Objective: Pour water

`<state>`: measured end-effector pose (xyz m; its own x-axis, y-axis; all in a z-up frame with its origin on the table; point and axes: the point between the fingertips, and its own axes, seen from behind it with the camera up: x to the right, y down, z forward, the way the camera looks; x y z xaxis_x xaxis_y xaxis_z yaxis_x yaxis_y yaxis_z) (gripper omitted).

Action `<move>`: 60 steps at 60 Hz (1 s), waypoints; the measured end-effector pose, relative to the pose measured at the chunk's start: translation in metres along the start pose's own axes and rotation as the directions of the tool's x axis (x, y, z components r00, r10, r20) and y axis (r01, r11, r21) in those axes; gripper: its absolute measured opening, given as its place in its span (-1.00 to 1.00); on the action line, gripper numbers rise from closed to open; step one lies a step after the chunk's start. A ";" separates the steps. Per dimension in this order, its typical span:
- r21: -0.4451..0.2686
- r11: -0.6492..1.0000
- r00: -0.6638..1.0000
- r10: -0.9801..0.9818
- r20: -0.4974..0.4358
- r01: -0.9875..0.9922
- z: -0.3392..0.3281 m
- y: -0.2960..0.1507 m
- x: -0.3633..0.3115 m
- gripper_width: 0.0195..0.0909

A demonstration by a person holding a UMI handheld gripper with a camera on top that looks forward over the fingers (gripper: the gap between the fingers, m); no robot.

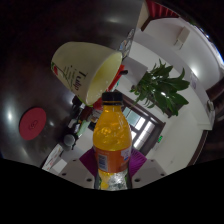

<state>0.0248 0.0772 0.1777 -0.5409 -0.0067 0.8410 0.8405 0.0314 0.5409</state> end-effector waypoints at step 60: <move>-0.187 -0.460 -0.496 0.780 0.382 -0.868 -0.020 -0.010 -0.025 -0.51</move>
<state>0.0304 0.0566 0.1515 0.9123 0.4095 0.0008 0.0885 -0.1953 -0.9767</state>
